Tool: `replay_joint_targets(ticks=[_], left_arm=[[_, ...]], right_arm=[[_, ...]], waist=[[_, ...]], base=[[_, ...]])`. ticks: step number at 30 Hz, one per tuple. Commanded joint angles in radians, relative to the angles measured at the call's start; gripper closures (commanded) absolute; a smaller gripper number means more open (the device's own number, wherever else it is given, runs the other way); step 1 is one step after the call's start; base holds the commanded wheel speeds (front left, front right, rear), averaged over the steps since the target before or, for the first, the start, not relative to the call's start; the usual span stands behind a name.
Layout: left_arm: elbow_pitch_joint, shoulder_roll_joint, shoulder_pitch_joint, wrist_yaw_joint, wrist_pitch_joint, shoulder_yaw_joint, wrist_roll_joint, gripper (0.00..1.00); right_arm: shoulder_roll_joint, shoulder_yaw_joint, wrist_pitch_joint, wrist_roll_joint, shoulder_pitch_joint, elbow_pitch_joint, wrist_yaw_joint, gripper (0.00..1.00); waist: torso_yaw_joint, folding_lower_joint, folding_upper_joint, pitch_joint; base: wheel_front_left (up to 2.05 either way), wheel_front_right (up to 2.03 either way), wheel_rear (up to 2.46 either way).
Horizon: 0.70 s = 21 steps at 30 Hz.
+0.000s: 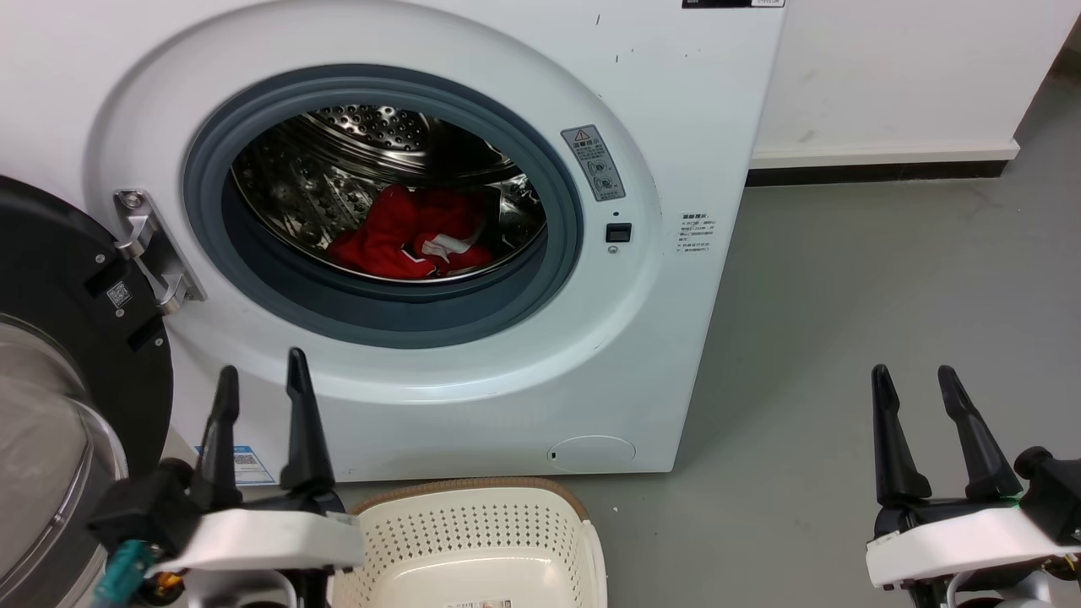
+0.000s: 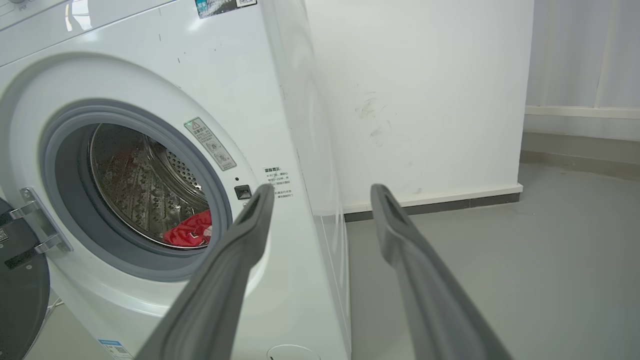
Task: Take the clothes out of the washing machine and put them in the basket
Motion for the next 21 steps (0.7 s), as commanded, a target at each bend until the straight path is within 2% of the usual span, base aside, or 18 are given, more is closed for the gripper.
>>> replay_joint_targets(ticks=[1,9,14,21], left_arm=[[-0.003,0.016,0.010,0.018,-0.008,-0.022,0.030,0.00],[0.091,0.056,0.034,0.058,-0.028,-0.106,0.077,0.00],[0.158,0.046,0.040,0.055,-0.039,-0.083,0.083,0.00],[0.158,0.062,0.035,0.037,-0.055,-0.099,0.178,0.00]], right_arm=[[-0.001,0.003,-0.011,-0.036,0.007,-0.015,0.000,0.00],[-0.001,0.012,-0.029,-0.115,0.018,-0.005,0.000,0.00],[-0.001,0.012,-0.042,-0.163,0.031,0.001,0.000,0.00],[-0.001,0.009,-0.058,-0.234,0.039,0.024,0.000,0.00]], waist=[[0.000,0.0000,0.0000,-0.001],[-0.004,0.0000,0.0000,-0.007],[-0.005,0.0000,0.0000,-0.011],[-0.005,0.0000,0.0000,-0.014]], base=[[0.00,0.00,0.00],[0.00,0.00,0.00],[0.00,0.00,0.00],[0.00,0.00,0.00]])
